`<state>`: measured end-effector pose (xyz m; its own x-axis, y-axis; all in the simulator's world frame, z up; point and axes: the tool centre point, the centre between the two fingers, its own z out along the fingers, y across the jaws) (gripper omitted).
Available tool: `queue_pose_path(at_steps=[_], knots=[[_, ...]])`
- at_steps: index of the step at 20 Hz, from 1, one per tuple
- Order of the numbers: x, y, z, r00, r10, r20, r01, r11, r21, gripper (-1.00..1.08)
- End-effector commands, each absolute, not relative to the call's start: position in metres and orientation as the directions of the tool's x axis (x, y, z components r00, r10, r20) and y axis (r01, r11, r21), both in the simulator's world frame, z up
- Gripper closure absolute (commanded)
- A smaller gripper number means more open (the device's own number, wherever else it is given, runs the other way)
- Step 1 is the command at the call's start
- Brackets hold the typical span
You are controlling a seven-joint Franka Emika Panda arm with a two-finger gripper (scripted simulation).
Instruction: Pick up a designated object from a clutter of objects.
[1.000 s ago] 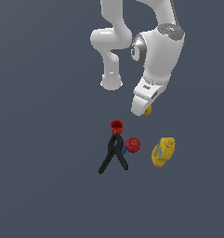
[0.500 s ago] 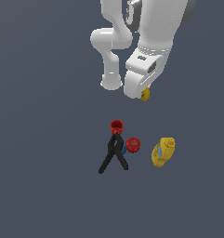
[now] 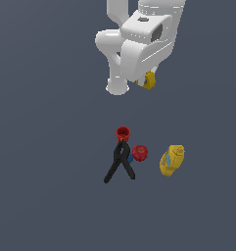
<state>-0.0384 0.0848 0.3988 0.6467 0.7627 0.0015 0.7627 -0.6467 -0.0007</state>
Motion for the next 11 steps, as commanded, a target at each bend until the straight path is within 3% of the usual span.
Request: queue_pose_path(at_steps=[1,11], knots=[[-0.036,0.08,0.412,0.646,0.763,0.001,0.763,-0.646,-0.001,1.08],[-0.031,0.073,0.431,0.647,0.763,0.0,0.763,-0.647,0.0,1.08]])
